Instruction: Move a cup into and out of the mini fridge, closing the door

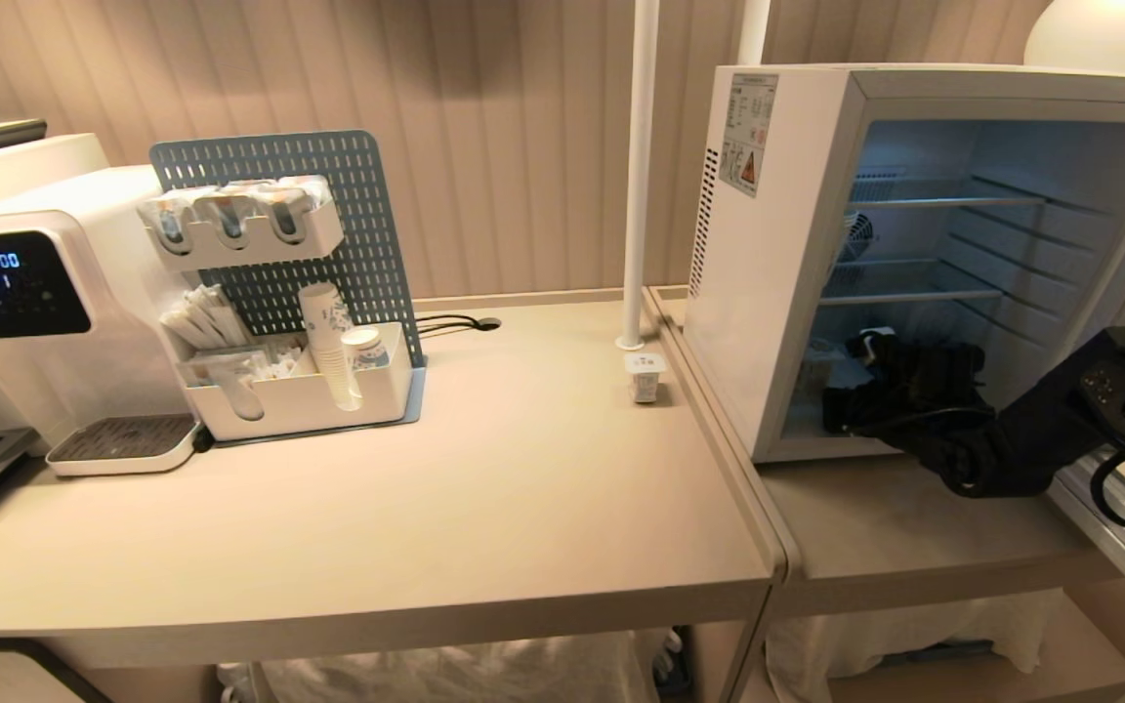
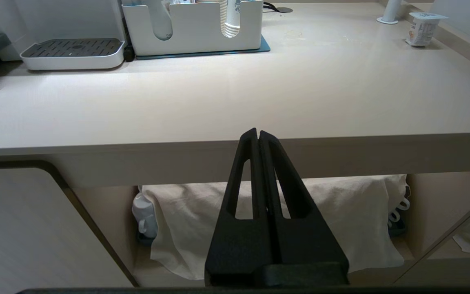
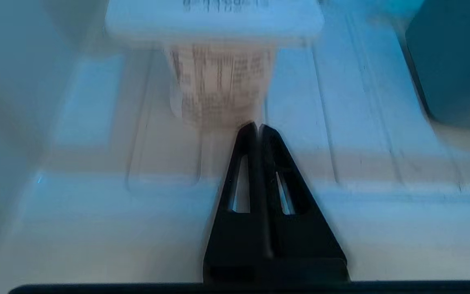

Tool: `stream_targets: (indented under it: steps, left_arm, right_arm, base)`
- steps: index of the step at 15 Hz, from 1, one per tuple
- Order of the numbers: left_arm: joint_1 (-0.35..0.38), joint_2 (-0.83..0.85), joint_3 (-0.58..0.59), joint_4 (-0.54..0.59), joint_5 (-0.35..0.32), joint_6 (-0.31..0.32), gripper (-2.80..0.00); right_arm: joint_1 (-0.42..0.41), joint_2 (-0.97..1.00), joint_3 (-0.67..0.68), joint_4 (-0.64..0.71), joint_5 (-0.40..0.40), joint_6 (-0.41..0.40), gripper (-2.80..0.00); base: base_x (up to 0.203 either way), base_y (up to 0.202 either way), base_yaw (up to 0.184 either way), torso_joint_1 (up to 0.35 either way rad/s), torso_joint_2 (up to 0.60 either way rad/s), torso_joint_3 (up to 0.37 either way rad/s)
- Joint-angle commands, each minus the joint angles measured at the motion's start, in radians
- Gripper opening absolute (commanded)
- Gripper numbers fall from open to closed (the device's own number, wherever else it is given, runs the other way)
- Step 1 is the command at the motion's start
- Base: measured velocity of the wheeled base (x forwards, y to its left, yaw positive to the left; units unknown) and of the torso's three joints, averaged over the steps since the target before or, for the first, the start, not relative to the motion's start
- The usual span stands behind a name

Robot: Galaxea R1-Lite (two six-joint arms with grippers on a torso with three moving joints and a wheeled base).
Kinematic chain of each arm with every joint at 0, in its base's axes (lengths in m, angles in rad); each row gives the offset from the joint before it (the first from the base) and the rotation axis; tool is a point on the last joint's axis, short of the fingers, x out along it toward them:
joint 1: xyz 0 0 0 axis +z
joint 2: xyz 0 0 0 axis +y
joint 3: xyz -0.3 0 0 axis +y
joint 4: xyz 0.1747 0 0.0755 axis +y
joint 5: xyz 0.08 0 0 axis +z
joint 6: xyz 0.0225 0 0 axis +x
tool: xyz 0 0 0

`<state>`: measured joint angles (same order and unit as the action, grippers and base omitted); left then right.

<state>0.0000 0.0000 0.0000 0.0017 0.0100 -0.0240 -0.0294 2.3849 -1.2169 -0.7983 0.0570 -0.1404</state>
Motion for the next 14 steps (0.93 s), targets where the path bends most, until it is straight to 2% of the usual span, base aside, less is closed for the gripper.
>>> stream_targets:
  steps: [1,7,14]
  left_arm:
    - [0.000,0.002,0.002,0.000,0.001,-0.001,-2.80]
    - [0.000,0.002,0.002,0.000,0.001,-0.002,-2.80]
    - [0.000,0.002,0.002,0.000,0.001,-0.002,-2.80]
  right_arm:
    - [0.000,-0.027,0.011,0.002,0.001,0.002,0.00]
    - [0.000,-0.032,0.025,-0.004,0.003,0.002,0.00]
    - [0.009,0.005,-0.053,0.033,0.006,0.004,0.00]
  base:
    - [0.000,0.000,0.000,0.000,0.00,0.000]
    - [0.000,0.000,0.000,0.000,0.00,0.000]
    - [0.000,0.000,0.000,0.000,0.00,0.000]
